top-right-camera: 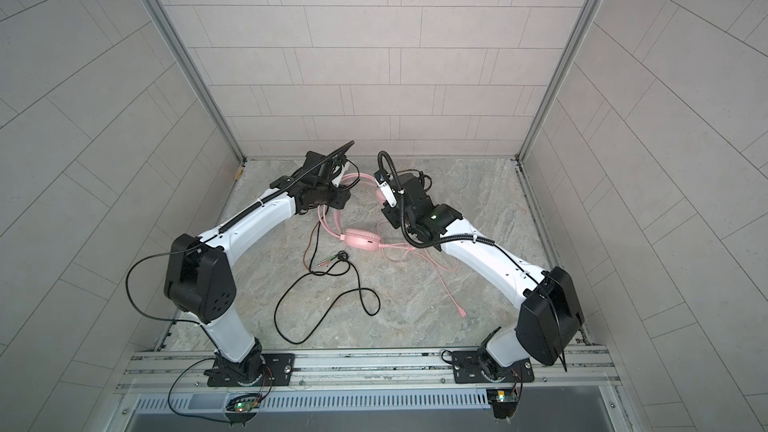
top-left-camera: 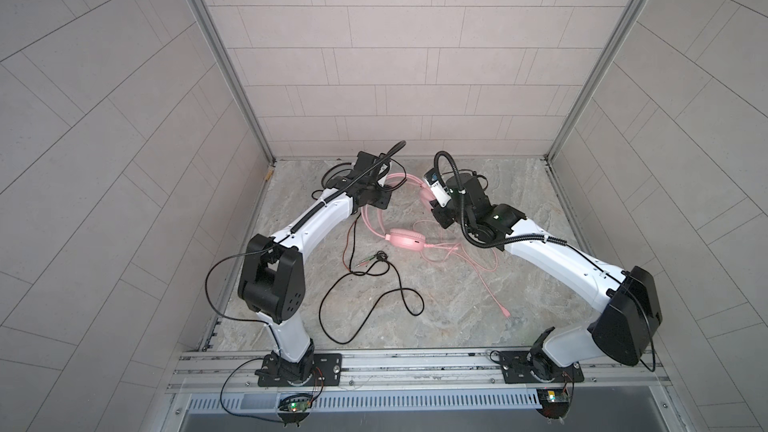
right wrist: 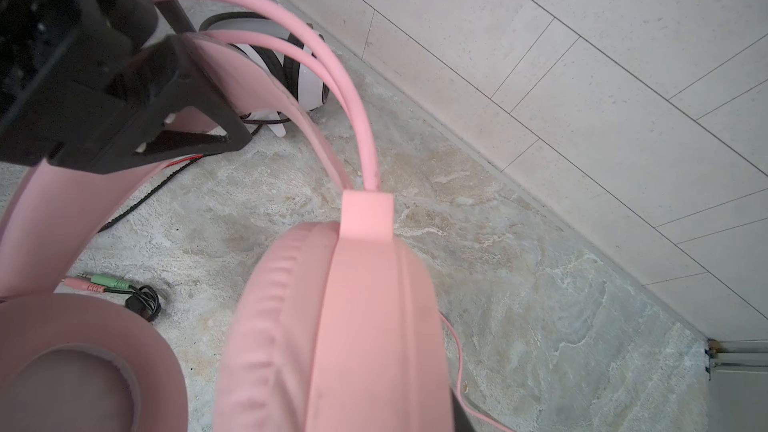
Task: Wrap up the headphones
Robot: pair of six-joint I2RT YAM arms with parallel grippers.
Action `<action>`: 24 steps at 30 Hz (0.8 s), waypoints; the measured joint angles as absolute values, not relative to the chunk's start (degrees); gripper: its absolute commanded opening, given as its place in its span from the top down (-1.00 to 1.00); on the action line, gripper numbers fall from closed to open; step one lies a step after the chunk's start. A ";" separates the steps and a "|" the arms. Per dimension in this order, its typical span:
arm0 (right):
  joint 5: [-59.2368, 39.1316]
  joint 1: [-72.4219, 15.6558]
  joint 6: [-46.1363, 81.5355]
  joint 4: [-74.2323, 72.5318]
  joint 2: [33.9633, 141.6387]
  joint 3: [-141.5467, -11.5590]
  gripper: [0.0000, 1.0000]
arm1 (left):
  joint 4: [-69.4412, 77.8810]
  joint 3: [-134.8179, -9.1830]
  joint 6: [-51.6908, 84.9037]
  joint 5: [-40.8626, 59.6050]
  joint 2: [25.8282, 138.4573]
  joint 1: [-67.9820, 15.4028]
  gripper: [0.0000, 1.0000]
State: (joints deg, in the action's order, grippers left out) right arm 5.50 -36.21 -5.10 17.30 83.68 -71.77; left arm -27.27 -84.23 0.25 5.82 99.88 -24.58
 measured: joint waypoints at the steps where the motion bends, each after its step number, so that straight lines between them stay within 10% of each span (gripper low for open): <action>1: 5.52 -36.21 -5.10 17.41 83.68 -71.88 0.41 | -27.29 -84.23 0.38 5.82 99.88 -24.60 0.61; 11: 2.98 -36.14 -2.81 16.12 83.24 -71.70 -0.38 | -26.30 -83.99 4.73 6.98 99.81 -22.41 1.00; 24: -10.39 -18.46 7.01 5.74 72.01 -61.60 -0.40 | -20.86 -75.59 15.11 20.34 93.51 -9.82 1.00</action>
State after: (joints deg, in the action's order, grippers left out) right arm -10.39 -18.46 7.01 5.74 72.01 -61.60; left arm -20.86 -75.59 15.11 20.34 93.51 -9.82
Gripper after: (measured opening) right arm 0.702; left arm 0.510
